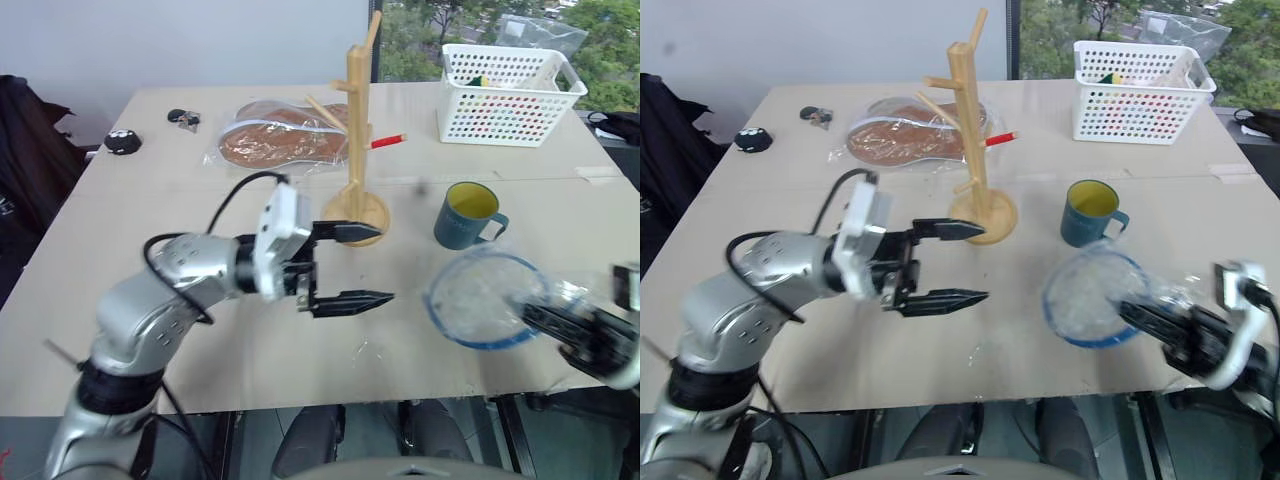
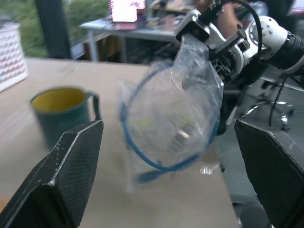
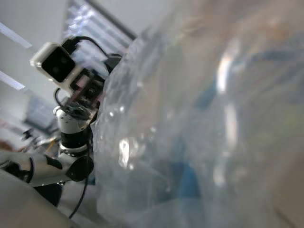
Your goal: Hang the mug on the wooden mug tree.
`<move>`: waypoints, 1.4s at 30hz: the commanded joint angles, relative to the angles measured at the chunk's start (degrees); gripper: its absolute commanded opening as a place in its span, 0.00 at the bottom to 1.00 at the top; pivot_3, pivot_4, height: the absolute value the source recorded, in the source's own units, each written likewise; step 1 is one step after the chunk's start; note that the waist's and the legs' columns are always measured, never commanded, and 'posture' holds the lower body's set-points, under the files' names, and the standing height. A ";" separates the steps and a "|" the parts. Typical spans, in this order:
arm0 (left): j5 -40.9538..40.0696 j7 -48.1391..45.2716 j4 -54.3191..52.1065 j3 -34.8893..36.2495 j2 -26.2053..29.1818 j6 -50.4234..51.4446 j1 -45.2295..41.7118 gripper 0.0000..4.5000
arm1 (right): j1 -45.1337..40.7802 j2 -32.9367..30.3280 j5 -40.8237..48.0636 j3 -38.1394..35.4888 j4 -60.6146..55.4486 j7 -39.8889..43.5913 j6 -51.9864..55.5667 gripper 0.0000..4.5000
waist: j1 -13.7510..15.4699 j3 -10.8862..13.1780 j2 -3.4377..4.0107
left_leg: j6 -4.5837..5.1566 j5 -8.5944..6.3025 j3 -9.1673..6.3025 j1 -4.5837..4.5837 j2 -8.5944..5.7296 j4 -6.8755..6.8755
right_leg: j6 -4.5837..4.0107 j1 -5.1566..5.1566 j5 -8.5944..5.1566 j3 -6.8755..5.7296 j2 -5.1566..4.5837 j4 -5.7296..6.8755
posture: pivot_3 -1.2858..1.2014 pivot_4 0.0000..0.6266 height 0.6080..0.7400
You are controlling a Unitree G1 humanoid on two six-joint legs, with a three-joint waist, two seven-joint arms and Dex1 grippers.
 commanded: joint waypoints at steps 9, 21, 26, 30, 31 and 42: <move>10.51 1.57 5.78 -7.38 -7.40 -2.99 -5.57 1.00 | -17.60 -2.82 -23.98 1.33 18.48 -7.67 -18.62 0.01 | -1.53 0.08 -0.21 | 0.02 0.01 0.40 0.17 0.06 0.05 | 0.02 0.03 0.02 0.40 0.06 0.00 | 0.52 0.24 1.00; 27.46 23.19 5.14 -14.10 -18.37 3.33 -7.70 1.00 | -24.14 2.17 -43.53 8.60 30.94 -18.31 -23.55 0.41 | 0.75 0.08 -0.08 | -0.29 0.17 0.06 -0.21 0.05 -0.09 | 0.02 -0.26 -0.01 0.13 -0.01 -0.06 | 0.52 0.24 1.00; 27.86 23.53 4.84 -13.06 -18.64 4.36 -7.24 1.00 | -12.06 1.64 -42.52 3.64 24.93 -19.13 -17.79 0.93 | 0.43 0.04 0.06 | -0.26 0.16 0.23 -0.15 -0.05 -0.04 | 0.04 -0.24 0.00 0.29 -0.12 -0.04 | 0.52 0.24 1.00; 27.09 21.39 4.61 -12.37 -17.22 4.25 -6.55 1.00 | 0.67 1.94 -38.32 0.49 14.10 -13.24 -12.38 0.97 | 0.15 0.01 0.12 | 0.02 0.00 0.24 -0.01 0.00 -0.01 | 0.05 -0.12 -0.02 0.30 -0.04 0.01 | 0.52 0.24 1.00; 26.98 20.84 4.68 -12.12 -16.71 4.10 -6.39 1.00 | 3.73 2.14 -36.59 0.43 9.95 -10.69 -11.79 0.97 | 0.06 -0.02 0.16 | 0.02 0.01 0.22 0.01 0.04 -0.02 | 0.05 -0.11 -0.03 0.29 0.01 0.06 | 0.52 0.24 1.00; 26.72 20.16 1.41 -12.36 -15.37 7.01 -4.79 1.00 | -12.48 19.05 -61.04 28.22 -0.75 -29.80 -26.39 0.97 | -0.93 -0.16 -0.33 | -0.29 0.16 0.26 0.13 0.12 0.10 | 0.05 -0.06 -0.02 0.41 0.13 0.10 | 0.52 0.24 1.00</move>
